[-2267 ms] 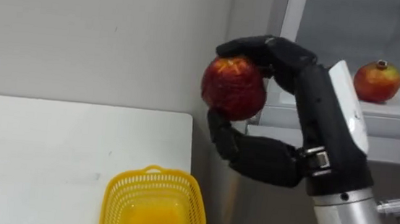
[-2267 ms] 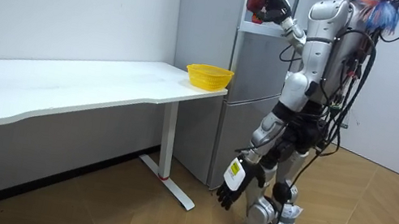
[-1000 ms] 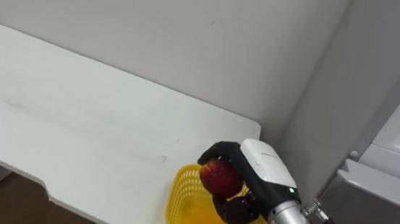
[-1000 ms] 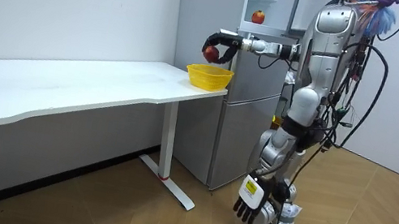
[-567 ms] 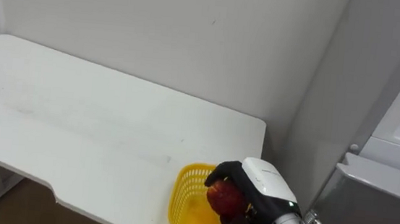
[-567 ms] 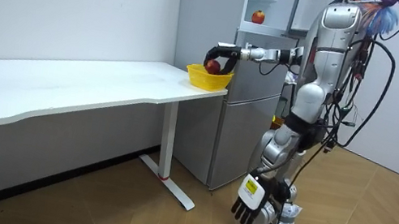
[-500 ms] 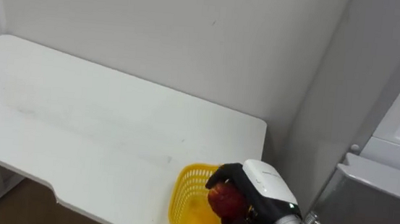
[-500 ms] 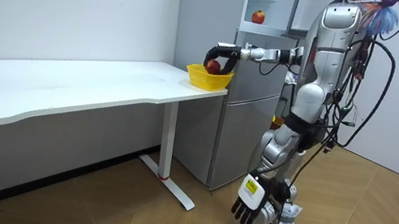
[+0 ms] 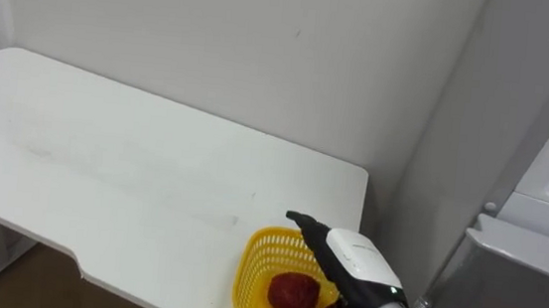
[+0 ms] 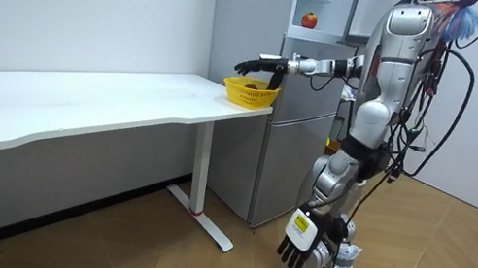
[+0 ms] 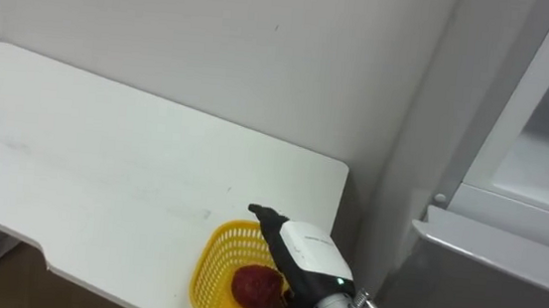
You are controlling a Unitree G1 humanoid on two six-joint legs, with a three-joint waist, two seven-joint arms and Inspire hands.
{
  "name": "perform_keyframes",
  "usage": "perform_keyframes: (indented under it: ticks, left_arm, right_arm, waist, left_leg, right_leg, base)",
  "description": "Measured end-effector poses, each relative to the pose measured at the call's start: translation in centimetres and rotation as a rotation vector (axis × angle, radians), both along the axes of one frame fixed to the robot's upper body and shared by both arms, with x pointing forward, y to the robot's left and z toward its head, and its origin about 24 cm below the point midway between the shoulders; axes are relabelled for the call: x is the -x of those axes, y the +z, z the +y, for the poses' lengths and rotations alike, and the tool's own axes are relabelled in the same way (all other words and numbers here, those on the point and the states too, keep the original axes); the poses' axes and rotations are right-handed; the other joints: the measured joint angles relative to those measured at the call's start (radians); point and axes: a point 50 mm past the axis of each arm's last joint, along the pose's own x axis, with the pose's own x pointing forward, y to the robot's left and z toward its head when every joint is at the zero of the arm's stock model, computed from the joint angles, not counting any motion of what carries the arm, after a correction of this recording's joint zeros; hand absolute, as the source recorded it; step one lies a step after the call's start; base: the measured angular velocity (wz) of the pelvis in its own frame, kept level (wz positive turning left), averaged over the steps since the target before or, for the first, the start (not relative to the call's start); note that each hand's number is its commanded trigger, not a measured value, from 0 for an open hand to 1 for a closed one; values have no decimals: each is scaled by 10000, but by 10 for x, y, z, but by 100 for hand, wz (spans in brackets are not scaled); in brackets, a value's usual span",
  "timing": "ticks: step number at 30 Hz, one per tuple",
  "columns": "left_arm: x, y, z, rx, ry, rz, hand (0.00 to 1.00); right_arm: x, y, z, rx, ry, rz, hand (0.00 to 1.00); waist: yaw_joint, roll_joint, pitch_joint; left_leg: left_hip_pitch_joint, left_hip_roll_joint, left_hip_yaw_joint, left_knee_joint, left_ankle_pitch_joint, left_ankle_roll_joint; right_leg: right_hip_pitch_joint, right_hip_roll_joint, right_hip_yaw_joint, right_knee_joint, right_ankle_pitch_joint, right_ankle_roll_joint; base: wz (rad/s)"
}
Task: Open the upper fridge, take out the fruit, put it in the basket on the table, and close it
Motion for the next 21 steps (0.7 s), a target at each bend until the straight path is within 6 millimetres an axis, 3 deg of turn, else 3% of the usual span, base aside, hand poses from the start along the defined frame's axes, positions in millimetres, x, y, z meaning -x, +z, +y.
perform_keyframes:
  ticks: [21]
  left_arm:
    - [0,0,0,1,-12,-6,0]
  right_arm:
    - [0,1,1,-19,20,-64,0]
  waist:
    - [-25,-37,22]
  left_leg:
    - [-25,-7,1,17,0,0]
  right_leg:
    - [-22,-4,3,-4,0,0]
  base:
    - [0]
